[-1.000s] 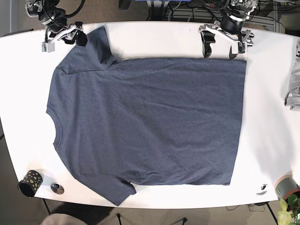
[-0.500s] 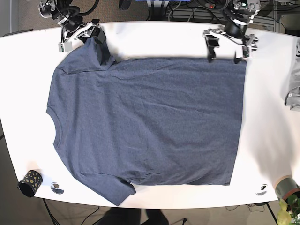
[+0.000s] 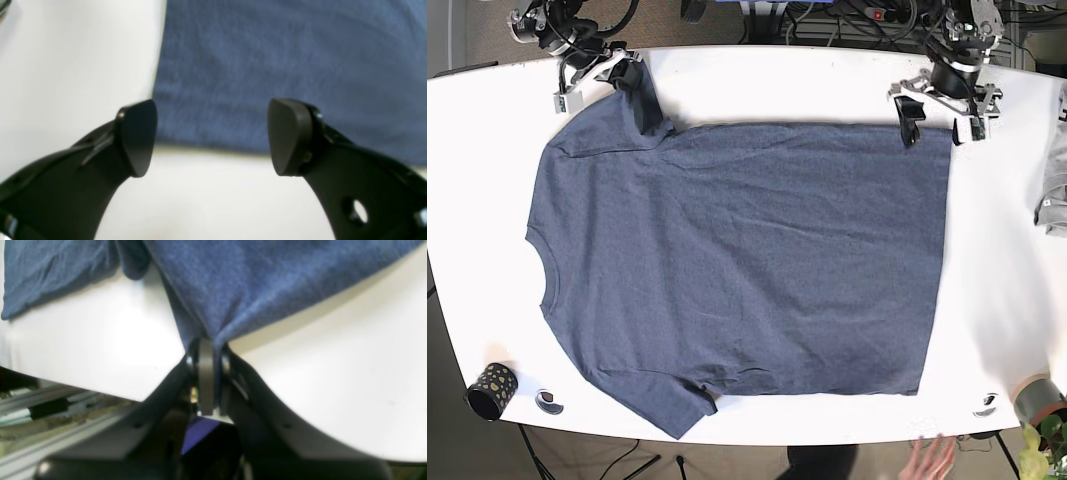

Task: Fold the T-shirt properly
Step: 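Lower both grippers onto the blue shirt's hem edge and pinch it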

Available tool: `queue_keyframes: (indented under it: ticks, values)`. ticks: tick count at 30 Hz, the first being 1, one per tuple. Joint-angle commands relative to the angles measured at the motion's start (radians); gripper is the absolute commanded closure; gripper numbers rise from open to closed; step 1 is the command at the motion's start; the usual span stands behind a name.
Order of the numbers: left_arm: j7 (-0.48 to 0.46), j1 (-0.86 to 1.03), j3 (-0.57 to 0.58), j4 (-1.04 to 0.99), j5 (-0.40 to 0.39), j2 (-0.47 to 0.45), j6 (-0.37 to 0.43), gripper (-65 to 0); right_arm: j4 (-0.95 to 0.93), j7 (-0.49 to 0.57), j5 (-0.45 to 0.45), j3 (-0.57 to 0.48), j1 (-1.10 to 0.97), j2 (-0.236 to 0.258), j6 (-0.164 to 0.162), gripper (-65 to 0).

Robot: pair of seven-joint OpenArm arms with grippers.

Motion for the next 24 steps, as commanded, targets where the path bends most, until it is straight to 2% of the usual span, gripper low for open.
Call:
queue_keyframes:
  ticks: [1, 3, 6, 12, 20, 24]
  values:
    - [0.011, 0.006, -0.055, -0.007, -0.075, 0.001, -0.005, -51.9, 0.035, 0.012, 0.014, 0.003, -0.003, 0.02, 0.003, 0.0]
    - [0.052, -0.016, -0.102, -0.042, -0.146, -0.002, -0.022, -53.9, 0.048, 0.012, 0.014, 0.003, -0.004, 0.022, 0.003, 0.0]
    - [0.124, -0.063, -0.142, -0.085, -0.187, -0.018, -0.05, -53.7, 0.049, 0.012, 0.014, 0.003, -0.003, 0.024, 0.003, 0.0]
    - [0.212, -0.105, -0.197, -0.128, -0.194, -0.013, -0.125, -53.6, 0.048, 0.012, 0.014, 0.003, -0.003, 0.024, 0.003, 0.0]
    - [0.33, -0.177, -0.203, -0.166, -0.197, -0.018, -0.128, -53.6, 0.048, 0.012, 0.016, 0.003, -0.003, 0.024, 0.003, 0.0]
    - [0.335, -0.18, -0.197, -0.215, -0.197, -0.021, -0.13, -53.6, 0.048, 0.012, 0.016, 0.003, -0.003, 0.024, 0.003, 0.0]
